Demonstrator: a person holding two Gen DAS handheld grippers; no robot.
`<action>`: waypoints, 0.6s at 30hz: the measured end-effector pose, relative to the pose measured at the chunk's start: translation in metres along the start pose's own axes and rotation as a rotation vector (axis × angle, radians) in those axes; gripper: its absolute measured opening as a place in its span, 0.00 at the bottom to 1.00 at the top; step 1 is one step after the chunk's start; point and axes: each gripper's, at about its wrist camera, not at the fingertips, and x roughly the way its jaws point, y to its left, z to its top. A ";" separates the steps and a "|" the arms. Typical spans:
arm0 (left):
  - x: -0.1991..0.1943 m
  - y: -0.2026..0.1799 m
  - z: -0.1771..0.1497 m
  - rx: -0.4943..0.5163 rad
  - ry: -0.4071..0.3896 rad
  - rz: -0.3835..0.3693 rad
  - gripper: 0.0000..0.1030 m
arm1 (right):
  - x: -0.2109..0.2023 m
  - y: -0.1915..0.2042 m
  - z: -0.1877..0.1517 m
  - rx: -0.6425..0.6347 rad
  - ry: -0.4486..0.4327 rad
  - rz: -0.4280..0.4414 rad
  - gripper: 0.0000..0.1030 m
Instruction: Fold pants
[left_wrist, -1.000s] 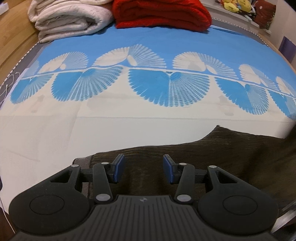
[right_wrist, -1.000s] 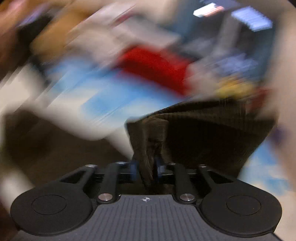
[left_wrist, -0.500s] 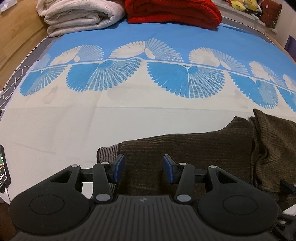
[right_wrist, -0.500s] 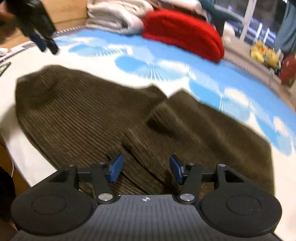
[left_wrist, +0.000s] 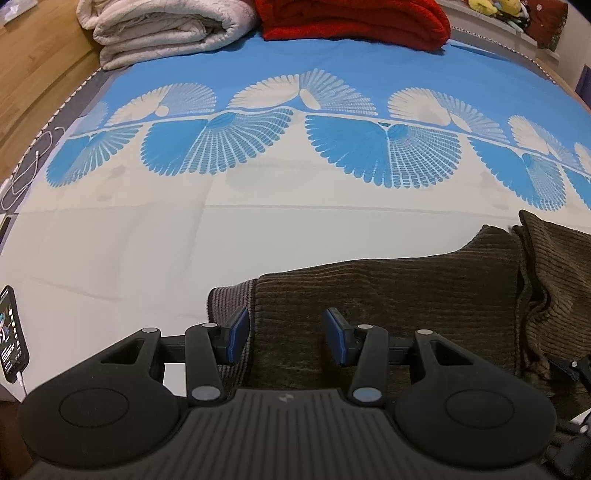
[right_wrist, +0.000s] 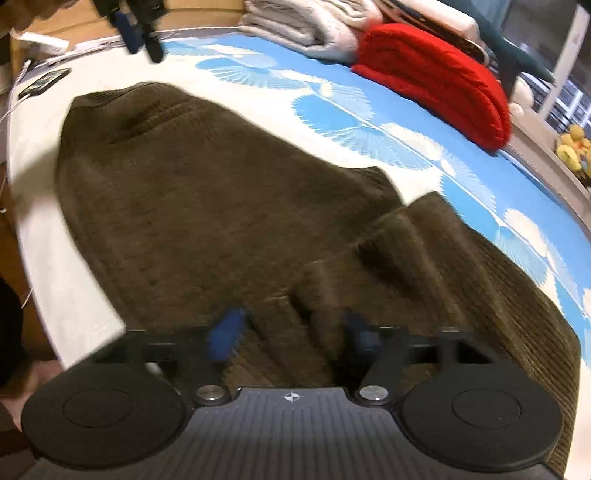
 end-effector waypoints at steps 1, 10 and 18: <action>-0.001 -0.002 0.001 0.003 -0.003 -0.004 0.49 | -0.003 -0.006 0.002 0.015 -0.010 0.013 0.25; 0.001 -0.017 0.007 0.018 -0.009 -0.017 0.49 | -0.094 0.009 0.009 -0.129 -0.228 0.012 0.25; 0.001 -0.026 0.002 0.036 -0.003 -0.036 0.49 | -0.095 -0.004 -0.019 0.023 -0.119 0.128 0.30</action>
